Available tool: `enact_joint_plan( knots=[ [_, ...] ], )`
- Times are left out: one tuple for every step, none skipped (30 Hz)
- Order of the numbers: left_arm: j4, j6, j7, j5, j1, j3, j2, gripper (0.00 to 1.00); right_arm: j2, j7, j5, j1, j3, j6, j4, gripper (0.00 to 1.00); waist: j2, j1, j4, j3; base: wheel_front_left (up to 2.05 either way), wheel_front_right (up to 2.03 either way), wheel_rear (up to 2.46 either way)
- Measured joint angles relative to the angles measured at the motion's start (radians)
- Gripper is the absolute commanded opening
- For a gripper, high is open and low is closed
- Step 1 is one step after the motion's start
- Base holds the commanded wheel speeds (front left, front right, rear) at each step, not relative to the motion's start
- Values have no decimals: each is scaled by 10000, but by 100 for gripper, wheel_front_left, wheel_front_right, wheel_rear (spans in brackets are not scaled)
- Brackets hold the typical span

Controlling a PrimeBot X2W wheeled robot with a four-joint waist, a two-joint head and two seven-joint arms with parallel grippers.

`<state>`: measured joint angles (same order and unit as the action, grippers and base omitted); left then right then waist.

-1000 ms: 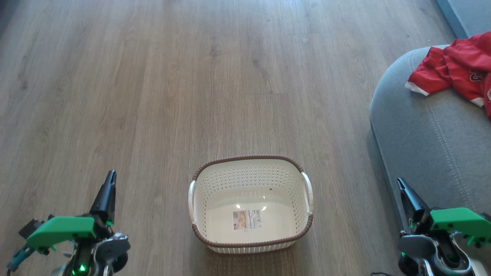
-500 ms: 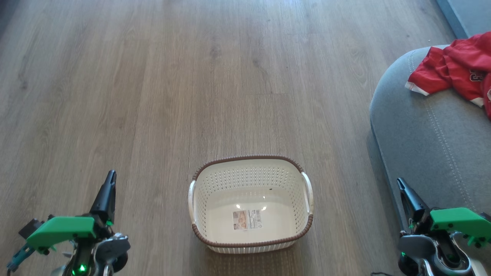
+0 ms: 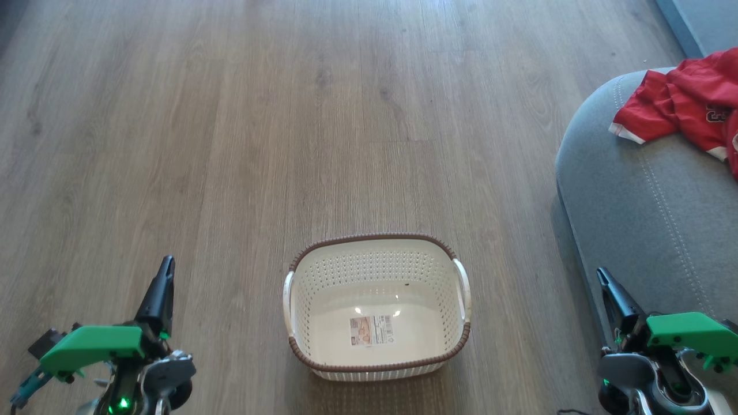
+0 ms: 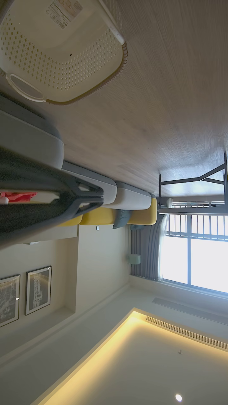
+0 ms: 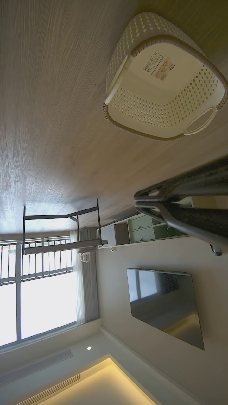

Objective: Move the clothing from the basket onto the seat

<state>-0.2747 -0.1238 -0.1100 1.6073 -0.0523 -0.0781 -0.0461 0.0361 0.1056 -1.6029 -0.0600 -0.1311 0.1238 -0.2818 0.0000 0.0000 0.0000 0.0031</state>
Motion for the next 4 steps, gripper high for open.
enact_joint_plan(
  knots=[
    [0,0,0,0,0,0,0,0,0,0,0,0,0,0,0,0,0,0,0,0,0,0,0],
    [0,-2,0,0,0,0,0,0,0,0,0,0,0,0,0,0,0,0,0,0,0,0,0],
    [0,-2,0,0,0,0,0,0,0,0,0,0,0,0,0,0,0,0,0,0,0,0,0],
    [0,-2,0,0,0,0,0,0,0,0,0,0,0,-2,0,0,0,0,0,0,0,0,0]
  ],
)
